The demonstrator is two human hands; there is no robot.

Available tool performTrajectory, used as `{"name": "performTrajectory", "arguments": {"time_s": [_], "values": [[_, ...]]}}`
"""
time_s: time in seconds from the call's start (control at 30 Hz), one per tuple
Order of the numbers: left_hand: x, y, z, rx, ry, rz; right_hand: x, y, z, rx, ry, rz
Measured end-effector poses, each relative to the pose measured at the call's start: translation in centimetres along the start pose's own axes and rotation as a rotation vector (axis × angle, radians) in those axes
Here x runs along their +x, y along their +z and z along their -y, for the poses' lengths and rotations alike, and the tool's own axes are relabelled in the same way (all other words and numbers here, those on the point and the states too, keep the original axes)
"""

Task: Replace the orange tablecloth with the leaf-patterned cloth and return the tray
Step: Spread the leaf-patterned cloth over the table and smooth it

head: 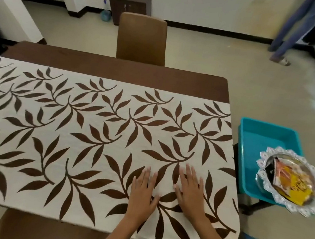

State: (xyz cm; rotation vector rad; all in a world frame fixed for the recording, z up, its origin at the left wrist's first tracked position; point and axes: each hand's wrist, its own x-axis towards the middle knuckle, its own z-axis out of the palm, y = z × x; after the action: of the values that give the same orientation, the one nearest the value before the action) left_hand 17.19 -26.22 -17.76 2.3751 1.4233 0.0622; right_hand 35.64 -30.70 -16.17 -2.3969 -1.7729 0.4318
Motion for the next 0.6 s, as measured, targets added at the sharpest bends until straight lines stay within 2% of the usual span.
{"name": "performTrajectory", "arguments": {"time_s": [0.13, 0.23, 0.5, 0.6], "values": [[0.7, -0.8, -0.2, -0.002, -0.021, 0.040, 2.5, -0.3, -1.1, -0.050, -0.078, 0.051], [0.4, -0.8, -0.1, -0.028, -0.002, 0.002, 2.1, -0.9, -4.4, -0.064, -0.098, 0.023], [1.0, -1.9, -1.4, -0.066, -0.042, -0.007, -1.6, -2.9, -10.5, 0.029, 0.120, -0.082], [2.1, -3.1, -3.8, -0.168, -0.027, -0.055, -2.6, -4.2, -11.0, 0.140, 0.207, -0.206]]}}
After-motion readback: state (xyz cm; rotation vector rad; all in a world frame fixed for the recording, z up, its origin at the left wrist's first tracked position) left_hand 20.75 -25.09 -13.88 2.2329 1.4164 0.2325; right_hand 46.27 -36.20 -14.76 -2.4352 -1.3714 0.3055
